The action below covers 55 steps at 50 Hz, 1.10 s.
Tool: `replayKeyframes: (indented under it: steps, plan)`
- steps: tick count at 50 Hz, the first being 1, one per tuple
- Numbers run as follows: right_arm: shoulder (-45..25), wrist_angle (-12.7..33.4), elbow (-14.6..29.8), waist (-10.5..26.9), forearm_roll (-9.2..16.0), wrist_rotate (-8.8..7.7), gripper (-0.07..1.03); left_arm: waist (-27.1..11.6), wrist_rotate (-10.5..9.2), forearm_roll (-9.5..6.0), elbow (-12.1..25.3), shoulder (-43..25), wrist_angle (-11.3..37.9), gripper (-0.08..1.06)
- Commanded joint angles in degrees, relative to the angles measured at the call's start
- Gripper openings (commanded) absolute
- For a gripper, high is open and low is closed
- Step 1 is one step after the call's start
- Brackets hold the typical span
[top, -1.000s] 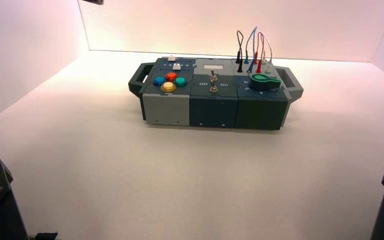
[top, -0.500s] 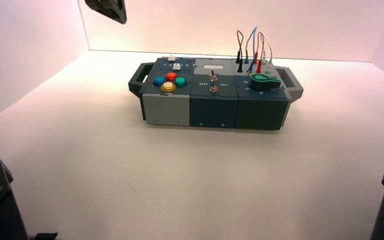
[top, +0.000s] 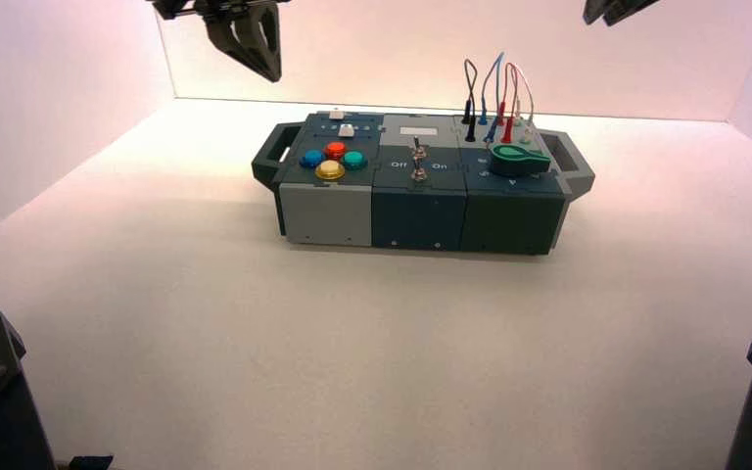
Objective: Insert the blue wire.
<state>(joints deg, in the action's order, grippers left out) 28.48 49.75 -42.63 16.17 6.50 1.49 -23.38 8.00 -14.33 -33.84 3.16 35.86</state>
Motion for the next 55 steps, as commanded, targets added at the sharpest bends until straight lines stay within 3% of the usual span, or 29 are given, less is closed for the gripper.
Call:
replayKeyframes:
  steps: [1,13,36,49,51,52,54,55]
  plan:
    - [-1.0,-1.4,1.4,0.2,0.7,-0.09,0.30,-0.4,0.18,-0.18,2.4,-0.5,-0.4,-0.03]
    - [-5.4,-5.3,1.2,0.3,3.6,0.00,0.35,-0.5,0.26,0.00,4.4,-4.8,-1.6,-0.03]
    - [-15.5,-11.3,3.1,0.0,3.8,0.09,0.35,-0.8,0.26,0.00,5.1,-4.7,-2.1,-0.03]
    - [-20.2,-10.7,5.6,0.1,5.0,0.18,0.35,-1.1,0.44,0.00,4.9,-3.6,-3.9,-0.03]
    - [-21.4,-10.4,6.0,0.1,5.4,0.18,0.35,-2.2,2.29,0.00,5.2,-3.2,-3.9,-0.03]
    - [-21.4,-10.4,6.0,0.1,5.4,0.18,0.35,-2.2,2.29,0.00,5.2,-3.2,-3.9,-0.03]
    - [-22.7,-10.3,6.5,0.1,5.4,0.09,0.35,-4.0,6.06,-0.26,5.9,-2.6,-3.4,-0.03]
    - [-22.9,-10.2,6.5,0.1,5.4,0.09,0.35,-4.3,6.42,-0.26,6.0,-2.5,-3.3,-0.03]
